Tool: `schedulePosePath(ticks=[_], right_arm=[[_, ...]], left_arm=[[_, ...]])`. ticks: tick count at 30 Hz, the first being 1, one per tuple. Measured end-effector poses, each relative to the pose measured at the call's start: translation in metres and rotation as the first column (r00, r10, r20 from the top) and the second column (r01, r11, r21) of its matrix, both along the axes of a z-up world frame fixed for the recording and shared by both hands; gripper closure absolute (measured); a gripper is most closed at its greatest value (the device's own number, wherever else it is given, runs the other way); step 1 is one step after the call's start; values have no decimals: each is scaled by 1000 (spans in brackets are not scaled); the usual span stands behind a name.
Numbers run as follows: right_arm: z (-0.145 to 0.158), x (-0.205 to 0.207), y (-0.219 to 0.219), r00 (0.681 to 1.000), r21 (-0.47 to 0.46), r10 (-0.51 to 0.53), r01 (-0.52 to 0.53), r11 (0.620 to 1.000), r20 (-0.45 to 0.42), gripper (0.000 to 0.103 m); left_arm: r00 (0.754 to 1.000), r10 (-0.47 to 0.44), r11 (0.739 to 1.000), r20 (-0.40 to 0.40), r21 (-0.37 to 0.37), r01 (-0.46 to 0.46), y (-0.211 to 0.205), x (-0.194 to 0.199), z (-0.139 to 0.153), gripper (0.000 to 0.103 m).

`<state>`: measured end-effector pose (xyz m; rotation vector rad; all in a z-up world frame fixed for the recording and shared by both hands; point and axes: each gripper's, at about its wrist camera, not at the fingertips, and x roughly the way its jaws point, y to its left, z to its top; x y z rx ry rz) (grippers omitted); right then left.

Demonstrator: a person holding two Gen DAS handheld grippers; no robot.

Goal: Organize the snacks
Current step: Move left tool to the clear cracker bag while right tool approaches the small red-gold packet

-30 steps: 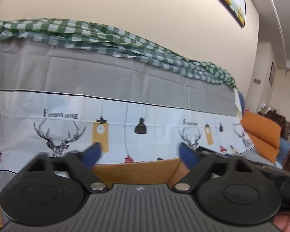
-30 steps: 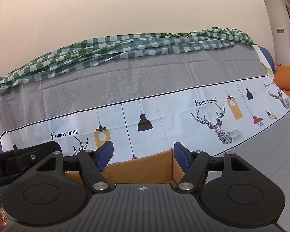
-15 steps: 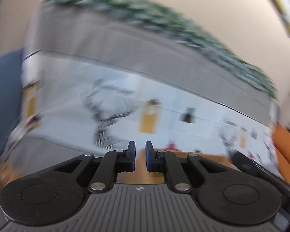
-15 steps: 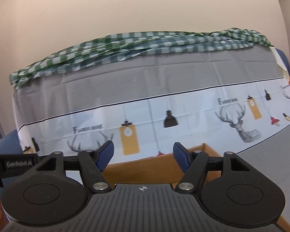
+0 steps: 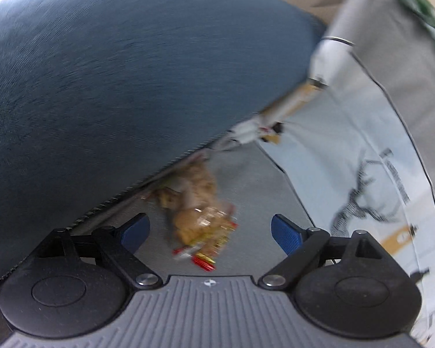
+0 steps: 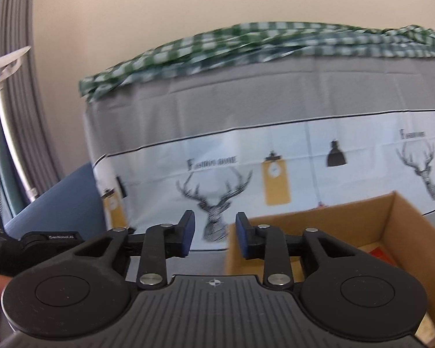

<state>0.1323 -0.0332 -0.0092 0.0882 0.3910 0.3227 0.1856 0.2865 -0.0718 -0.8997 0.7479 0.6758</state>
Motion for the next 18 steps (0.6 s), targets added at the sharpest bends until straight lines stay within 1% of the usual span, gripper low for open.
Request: schedulePosePath(ticks=[2,4,5,9,10,13,14,15,17,18], right_arm=[[-2,-2,8,1000,-11,26,-26,1000,-6,64],[-3,-4,15,999,-21,47,-47,999,-10,64],[-5,-4,18,998,-27,57,-57,998,-13,63],[-11,-4,28,995,-41,85,-87,995,-44,62],[-13,-4,31,994,-44,92,-94,995,-51,59],[-16,-4,37,992,-52,108,-111,992,-61,58],[-16,-5,39,991,-51,114,-118,992,-64,58],[-17,-5,40,990,-52,121,-124,991,-67,58],[-18,-6,43,988,-54,133,-138,989,-76,58],[-19,-6,44,987,-55,140,-145,988,-81,58]], left_arm=[[1000,17,1000,0,-23,-17,12,-1,-6,9],[1000,14,997,11,-76,-13,22,0,-14,9],[1000,10,996,2,-87,-10,24,2,-17,9],[1000,-9,997,-18,-78,7,26,5,-24,9],[1000,-16,997,-24,-76,14,26,6,-26,9],[999,-25,998,-28,-63,23,26,9,-28,11],[999,-28,998,-38,-61,25,26,8,-31,15],[999,-31,998,-43,-58,28,27,7,-32,16],[999,-35,998,-30,-53,33,25,6,-30,20],[999,-46,998,-27,-40,45,24,6,-29,25]])
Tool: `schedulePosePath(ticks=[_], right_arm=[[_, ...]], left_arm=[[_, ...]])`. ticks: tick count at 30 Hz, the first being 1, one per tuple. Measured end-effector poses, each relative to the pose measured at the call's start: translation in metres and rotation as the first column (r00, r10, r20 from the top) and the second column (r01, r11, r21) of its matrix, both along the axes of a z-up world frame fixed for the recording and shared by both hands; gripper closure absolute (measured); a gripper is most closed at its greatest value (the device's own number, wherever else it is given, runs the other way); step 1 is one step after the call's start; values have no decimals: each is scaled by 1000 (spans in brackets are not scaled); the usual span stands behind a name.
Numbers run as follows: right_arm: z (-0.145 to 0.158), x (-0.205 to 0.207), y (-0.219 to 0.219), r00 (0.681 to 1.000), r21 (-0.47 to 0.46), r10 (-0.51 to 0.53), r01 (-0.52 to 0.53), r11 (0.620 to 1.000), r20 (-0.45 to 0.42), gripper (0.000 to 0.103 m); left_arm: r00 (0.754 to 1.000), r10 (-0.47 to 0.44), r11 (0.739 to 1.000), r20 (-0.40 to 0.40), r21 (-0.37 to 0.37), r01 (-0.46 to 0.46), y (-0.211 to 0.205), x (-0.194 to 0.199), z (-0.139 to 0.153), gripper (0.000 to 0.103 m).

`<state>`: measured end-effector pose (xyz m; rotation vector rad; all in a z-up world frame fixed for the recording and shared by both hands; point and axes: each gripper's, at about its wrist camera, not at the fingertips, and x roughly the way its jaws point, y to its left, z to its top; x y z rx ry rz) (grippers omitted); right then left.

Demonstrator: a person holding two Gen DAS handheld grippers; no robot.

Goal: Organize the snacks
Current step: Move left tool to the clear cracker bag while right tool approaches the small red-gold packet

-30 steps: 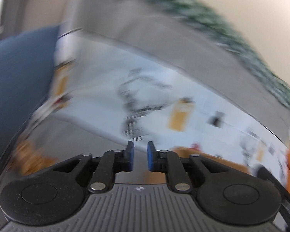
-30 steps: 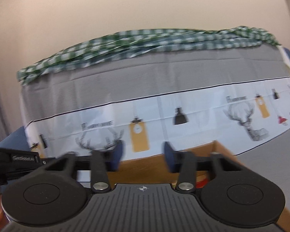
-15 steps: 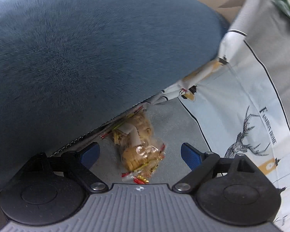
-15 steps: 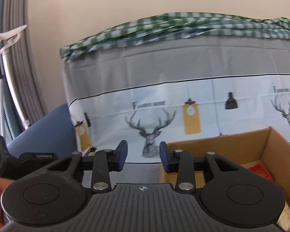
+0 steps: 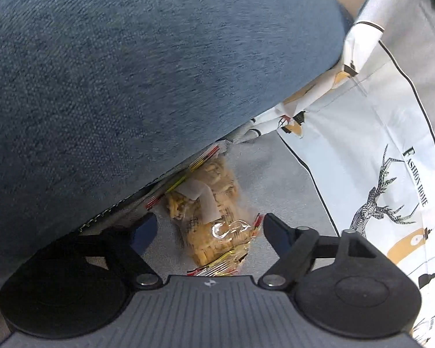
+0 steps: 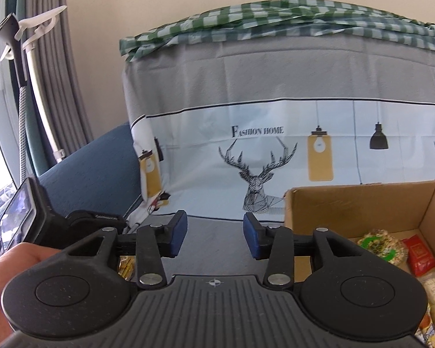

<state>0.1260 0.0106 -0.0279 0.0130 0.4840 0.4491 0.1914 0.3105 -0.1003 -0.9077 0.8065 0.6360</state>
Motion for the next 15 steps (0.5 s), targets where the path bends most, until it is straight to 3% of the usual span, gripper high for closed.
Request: schedulePosePath(ticks=[3,6,8,9,12,15], right_arm=[[-1,-2,3,1000,-9,21,-21,1000,-5,58],[-3,-3,4,1000,-13,26,-26,1000,-10,58],[-4,-2,5,1000,-14,25,-25,1000,-15,58],[-5,-1,5,1000,-14,25,-25,1000,-18,58],[-7,-1,5,999,-15,23,-24,1000,-26,58],[-7,0,6,999,-19,21,-22,1000,-28,57]], left_arm=[[998,-69,996,-3,60,69,-10,7,8,44],[986,-166,982,-25,88,167,-23,15,12,48],[978,-205,976,-23,66,206,-27,16,11,49],[972,-234,970,-25,55,236,-30,17,11,57],[931,-364,931,-7,0,364,-42,25,8,58],[869,-494,869,8,-24,494,-60,30,7,62]])
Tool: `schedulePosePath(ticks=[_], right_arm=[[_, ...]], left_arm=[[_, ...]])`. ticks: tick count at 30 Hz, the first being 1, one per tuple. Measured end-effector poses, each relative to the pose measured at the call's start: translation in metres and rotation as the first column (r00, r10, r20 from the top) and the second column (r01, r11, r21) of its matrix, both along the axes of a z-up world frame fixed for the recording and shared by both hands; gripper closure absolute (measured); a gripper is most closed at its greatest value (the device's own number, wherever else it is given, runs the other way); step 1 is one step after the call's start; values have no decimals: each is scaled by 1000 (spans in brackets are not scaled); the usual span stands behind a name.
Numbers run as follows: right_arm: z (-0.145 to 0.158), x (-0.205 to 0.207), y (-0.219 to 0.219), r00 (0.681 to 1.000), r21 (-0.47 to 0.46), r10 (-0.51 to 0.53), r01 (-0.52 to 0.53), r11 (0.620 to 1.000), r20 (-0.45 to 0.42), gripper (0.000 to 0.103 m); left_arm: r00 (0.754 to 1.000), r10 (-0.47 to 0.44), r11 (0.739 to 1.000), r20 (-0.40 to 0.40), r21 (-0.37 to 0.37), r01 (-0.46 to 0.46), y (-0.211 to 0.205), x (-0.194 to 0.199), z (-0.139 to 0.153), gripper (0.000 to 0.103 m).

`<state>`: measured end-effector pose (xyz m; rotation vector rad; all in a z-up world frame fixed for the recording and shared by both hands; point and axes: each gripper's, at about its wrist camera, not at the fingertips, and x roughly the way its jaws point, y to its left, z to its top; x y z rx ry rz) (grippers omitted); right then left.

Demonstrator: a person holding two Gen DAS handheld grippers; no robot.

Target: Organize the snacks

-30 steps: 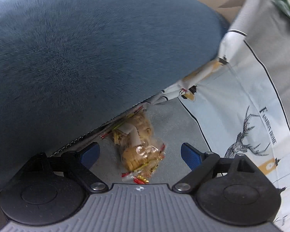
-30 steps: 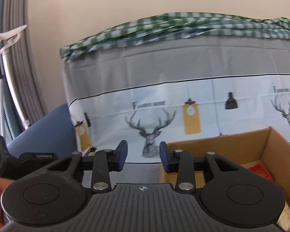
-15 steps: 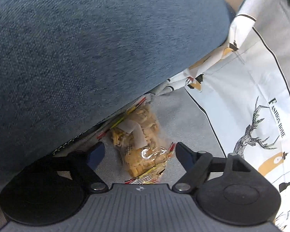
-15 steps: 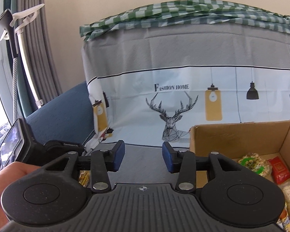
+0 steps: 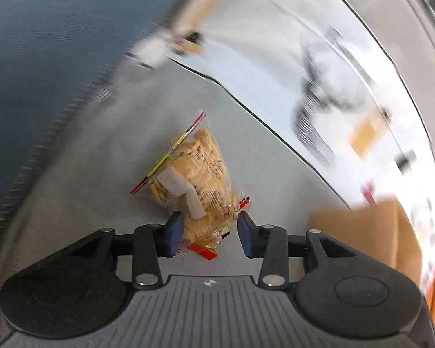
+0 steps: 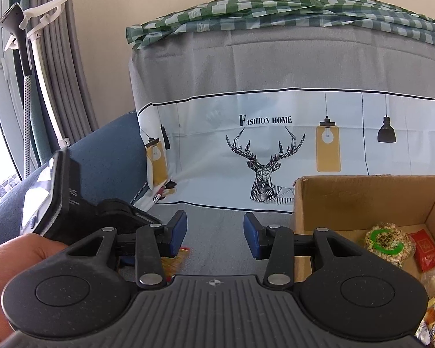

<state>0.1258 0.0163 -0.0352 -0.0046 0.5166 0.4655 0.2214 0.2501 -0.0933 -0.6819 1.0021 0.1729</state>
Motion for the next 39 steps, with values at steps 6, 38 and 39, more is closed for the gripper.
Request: schedulePosePath(ticks=[6,38,39], right_arm=[[-4,2,1,1000,-9,-12,11,1000,-17,52],[-24,2,25,995,-86,15,-23,996,-97,51],[-24,2,25,995,-86,13,-22,996,-97,51]], left_arm=[[984,-175,983,8,48,175,-28,1,9,81],[996,-82,974,-47,207,90,-10,3,-1,93],[996,-77,977,-36,197,82,-8,2,0,88]])
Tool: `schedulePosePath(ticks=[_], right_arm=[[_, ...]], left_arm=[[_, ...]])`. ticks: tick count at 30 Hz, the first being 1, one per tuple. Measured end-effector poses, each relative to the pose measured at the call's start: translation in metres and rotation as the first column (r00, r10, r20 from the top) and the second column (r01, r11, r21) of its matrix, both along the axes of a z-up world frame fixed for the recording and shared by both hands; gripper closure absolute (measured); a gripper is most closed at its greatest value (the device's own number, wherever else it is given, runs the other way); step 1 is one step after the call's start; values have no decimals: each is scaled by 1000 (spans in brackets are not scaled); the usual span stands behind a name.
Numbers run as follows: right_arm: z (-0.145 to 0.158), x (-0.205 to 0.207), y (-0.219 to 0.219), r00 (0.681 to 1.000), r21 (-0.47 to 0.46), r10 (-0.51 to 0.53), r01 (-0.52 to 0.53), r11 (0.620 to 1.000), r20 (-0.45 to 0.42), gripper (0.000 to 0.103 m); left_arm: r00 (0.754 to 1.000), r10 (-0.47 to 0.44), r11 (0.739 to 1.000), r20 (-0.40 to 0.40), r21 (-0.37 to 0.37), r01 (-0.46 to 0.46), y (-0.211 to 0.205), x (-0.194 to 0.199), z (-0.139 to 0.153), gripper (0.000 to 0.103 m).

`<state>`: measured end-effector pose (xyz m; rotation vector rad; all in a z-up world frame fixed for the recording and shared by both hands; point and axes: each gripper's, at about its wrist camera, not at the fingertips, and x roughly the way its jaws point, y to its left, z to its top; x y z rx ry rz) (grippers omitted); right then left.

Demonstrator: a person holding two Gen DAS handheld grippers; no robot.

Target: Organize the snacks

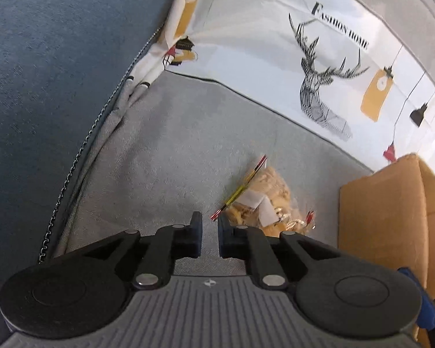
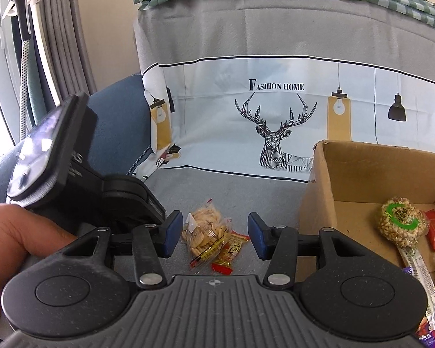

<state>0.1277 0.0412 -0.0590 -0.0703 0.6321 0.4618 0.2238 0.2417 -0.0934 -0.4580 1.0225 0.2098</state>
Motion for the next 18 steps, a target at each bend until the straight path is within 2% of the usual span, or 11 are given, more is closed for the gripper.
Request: schedulePosePath(ticks=[1,2,3,5,9,14,16,17,18], right_arm=[[0,0,0,1000,0,-1,1,1000,-1,51],[0,0,0,1000,0,-2,2,1000,-1,51],[0,0,0,1000,0,-2,2,1000,-1,51],[0,0,0,1000,-1,0,0,1000,-2,51],[-2,-1,1,1000,-15,10,-10,1000,-6,48],[-5,0,5,999,-53,16,-18,998,-29,46],[-4,0,4,999,-50,16,-18,999,-35,45],[-4,0,5,999,-55,15,-17,998,-34,44],[-4,-1,6,999,-60,14,-16,998,-36,44]], left_arm=[[1000,5,1000,10,-19,-5,1,0,1,82],[1000,10,999,20,-39,-9,2,-1,1,60],[1000,11,999,28,-53,-10,2,-1,2,33],[999,-8,998,38,-58,11,-4,2,2,17],[998,-57,996,4,-66,57,-17,8,-6,17],[997,-72,995,-16,-69,71,-20,10,-12,17],[996,-83,994,-14,-67,82,-22,10,-12,25],[996,-90,993,-14,-74,89,-22,10,-12,37],[996,-90,993,-20,-76,88,-22,10,-12,58]])
